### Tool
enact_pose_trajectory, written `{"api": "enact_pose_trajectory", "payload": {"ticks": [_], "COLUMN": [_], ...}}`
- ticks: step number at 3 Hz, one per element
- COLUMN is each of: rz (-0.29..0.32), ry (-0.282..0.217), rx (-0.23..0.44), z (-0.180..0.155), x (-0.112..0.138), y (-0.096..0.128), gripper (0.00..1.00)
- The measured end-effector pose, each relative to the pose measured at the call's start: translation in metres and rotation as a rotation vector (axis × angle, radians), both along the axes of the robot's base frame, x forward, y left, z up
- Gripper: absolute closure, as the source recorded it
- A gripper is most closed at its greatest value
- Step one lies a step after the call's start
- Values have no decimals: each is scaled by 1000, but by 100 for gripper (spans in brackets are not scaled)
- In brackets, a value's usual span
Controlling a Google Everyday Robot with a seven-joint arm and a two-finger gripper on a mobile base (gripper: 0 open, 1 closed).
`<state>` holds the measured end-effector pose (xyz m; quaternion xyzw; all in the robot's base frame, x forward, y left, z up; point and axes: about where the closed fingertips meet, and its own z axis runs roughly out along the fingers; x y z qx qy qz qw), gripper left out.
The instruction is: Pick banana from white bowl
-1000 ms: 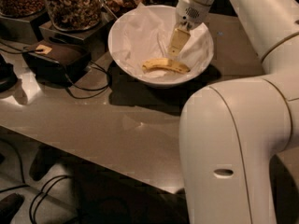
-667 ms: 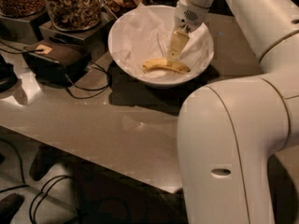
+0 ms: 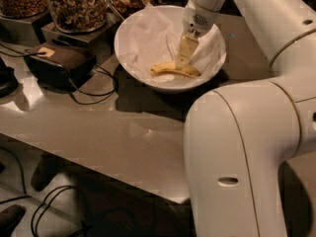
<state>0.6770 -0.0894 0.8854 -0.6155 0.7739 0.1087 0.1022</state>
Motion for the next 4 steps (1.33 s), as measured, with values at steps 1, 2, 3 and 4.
{"api": "enact_pose_trajectory", "payload": {"ticks": [1, 2, 3, 4], "rz": [6, 16, 22, 25], "ry": [12, 19, 34, 53], "rx": [-3, -10, -13, -16], "z": [-5, -10, -19, -30], "x": [-1, 1, 2, 3], "y": [0, 3, 3, 2], "gripper": [51, 51, 51, 51]}}
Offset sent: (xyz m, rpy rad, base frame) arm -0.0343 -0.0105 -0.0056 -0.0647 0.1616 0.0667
